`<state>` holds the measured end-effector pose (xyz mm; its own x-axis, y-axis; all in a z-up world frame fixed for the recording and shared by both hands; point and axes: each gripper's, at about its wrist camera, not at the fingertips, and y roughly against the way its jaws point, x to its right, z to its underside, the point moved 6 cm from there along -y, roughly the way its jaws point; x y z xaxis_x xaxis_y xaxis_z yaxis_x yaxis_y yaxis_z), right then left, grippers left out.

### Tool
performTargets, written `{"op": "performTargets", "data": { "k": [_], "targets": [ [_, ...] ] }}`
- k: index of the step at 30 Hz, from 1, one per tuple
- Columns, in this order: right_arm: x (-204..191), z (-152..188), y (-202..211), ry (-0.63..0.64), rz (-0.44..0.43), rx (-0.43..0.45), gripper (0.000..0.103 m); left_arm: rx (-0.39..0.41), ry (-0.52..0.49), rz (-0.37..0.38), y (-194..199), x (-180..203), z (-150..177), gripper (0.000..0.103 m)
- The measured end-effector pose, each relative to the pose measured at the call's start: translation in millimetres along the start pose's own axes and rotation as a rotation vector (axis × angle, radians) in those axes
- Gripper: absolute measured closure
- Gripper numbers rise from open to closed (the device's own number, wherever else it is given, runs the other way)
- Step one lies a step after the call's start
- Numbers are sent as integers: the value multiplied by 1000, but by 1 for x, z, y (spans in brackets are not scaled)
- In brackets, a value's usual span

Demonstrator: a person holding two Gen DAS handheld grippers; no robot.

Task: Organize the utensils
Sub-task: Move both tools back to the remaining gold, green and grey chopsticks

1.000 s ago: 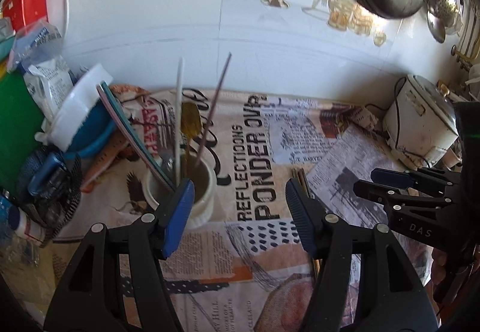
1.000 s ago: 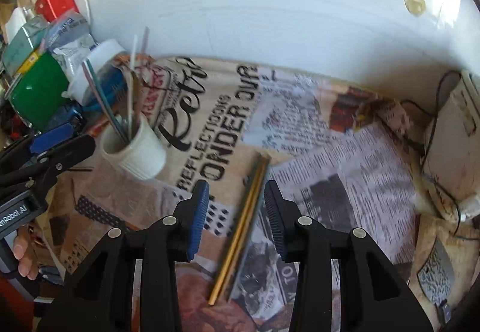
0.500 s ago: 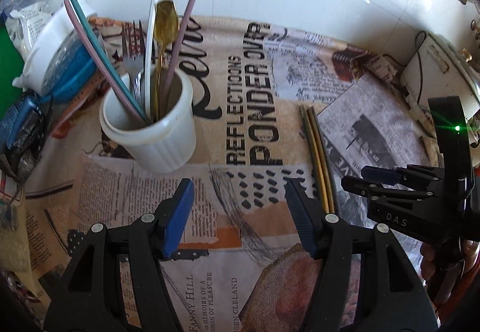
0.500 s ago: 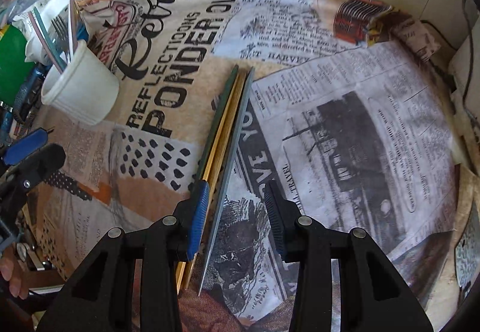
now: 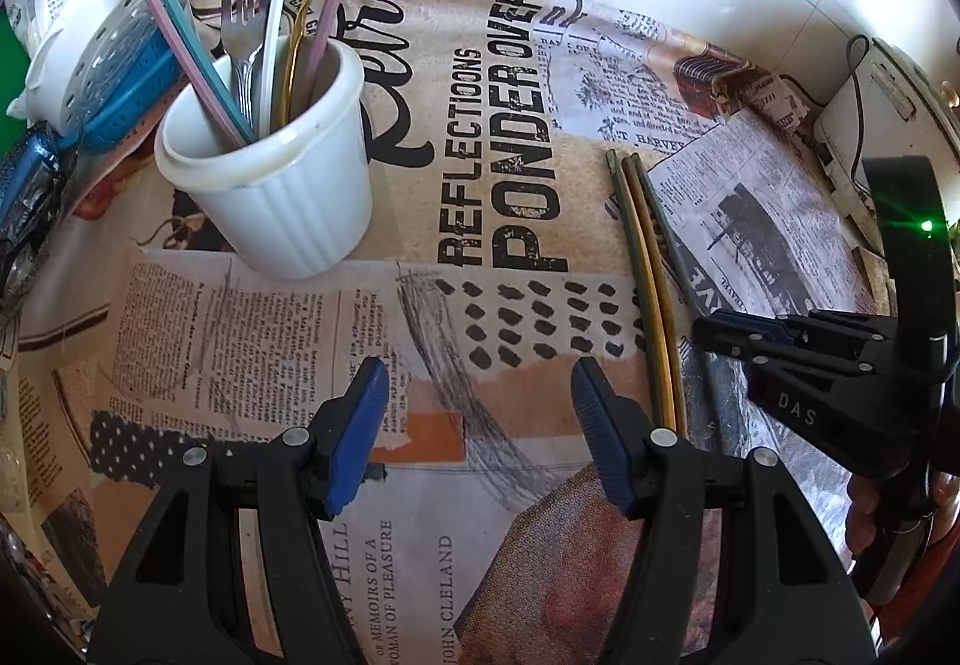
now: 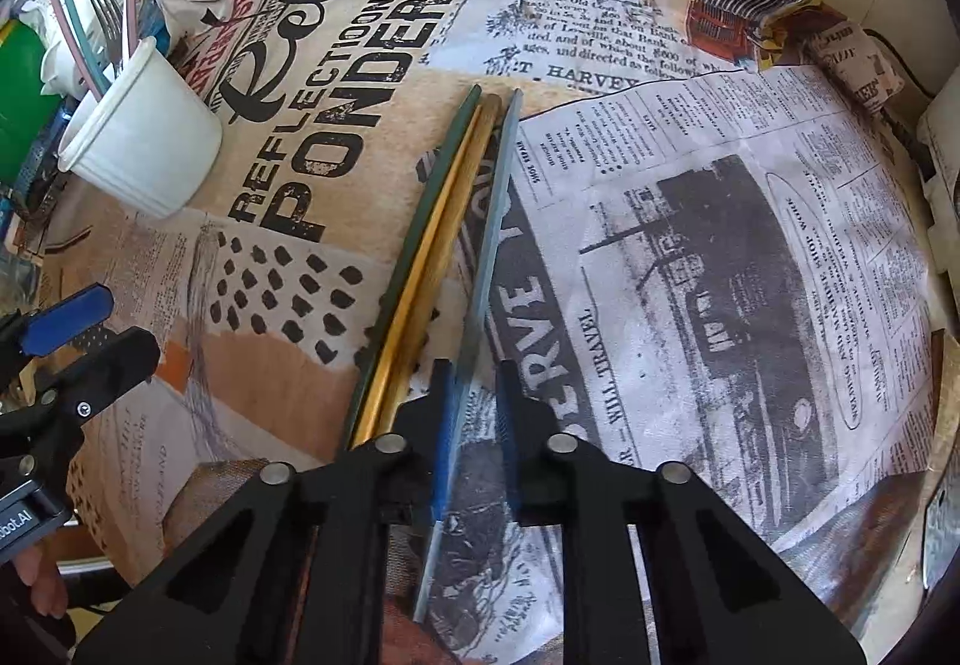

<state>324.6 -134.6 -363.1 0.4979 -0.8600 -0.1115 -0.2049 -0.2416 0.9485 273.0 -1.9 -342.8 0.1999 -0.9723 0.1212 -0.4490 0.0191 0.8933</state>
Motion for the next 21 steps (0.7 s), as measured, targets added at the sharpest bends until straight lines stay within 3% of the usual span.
{"op": "performTargets", "data": {
  "k": [6,13,21],
  "targets": [
    [4,-4,1,31,18,-15,98,-3,-10,0,-2,6,-1,41],
    [-1,-18,-7,24,-22,-19,98,-17,-14,11,-7,11,-5,41],
    [13,-2,3,-32,-66,-17,98,-63,-51,54,-28,36,-20,41]
  ]
}}
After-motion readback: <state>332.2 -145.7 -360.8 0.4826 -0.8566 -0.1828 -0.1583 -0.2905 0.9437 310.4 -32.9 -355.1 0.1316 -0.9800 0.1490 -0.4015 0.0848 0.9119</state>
